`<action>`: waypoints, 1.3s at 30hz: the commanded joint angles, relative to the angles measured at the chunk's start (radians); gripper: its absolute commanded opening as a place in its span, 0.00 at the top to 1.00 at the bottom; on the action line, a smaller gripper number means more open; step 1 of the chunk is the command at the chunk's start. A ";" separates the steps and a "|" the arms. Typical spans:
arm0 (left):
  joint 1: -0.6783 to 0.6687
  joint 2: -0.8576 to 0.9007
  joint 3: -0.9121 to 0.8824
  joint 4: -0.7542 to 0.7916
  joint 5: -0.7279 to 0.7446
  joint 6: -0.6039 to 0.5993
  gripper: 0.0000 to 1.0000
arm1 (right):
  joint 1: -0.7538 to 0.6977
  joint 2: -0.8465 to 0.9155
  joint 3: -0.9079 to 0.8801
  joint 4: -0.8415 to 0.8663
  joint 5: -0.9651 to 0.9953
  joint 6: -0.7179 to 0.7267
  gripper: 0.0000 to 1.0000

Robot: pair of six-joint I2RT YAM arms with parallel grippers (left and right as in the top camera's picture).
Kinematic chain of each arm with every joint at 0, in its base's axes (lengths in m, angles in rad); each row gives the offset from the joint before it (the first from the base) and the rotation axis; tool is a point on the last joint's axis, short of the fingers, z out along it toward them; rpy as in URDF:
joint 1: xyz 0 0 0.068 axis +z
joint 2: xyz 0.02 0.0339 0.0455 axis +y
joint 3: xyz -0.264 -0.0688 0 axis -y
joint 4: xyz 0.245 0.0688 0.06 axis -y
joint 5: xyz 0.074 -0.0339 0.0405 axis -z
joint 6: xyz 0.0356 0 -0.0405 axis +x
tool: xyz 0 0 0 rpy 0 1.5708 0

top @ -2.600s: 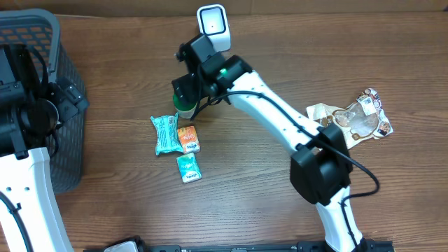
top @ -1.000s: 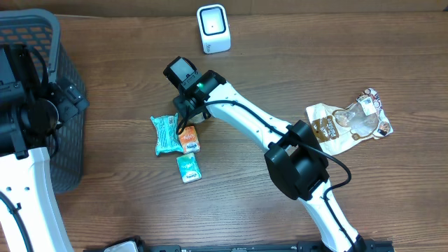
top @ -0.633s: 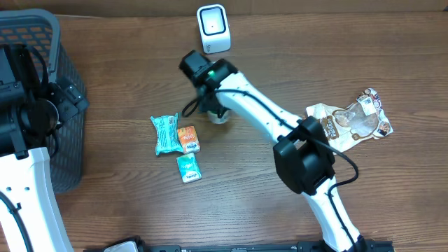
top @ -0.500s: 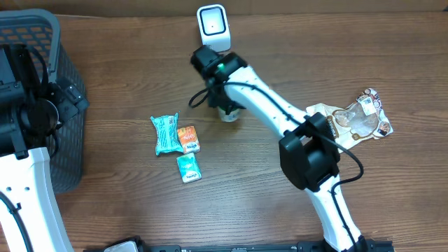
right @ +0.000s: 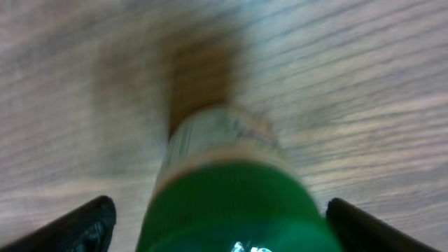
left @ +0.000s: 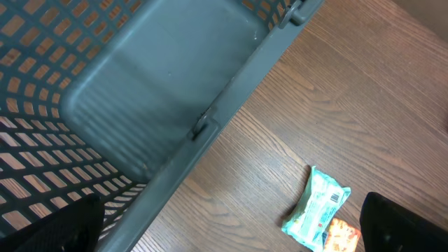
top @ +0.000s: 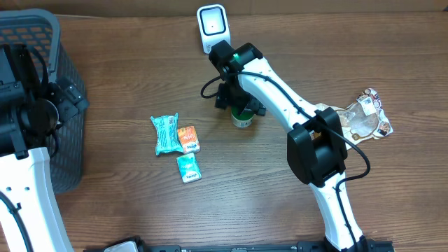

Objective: Scan the item barcode
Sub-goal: 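Lift the green-lidded jar and bring it in front of the scanner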

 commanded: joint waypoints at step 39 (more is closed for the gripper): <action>0.004 0.002 0.014 0.002 -0.014 -0.003 0.01 | -0.076 -0.011 0.010 0.004 -0.099 -0.995 0.15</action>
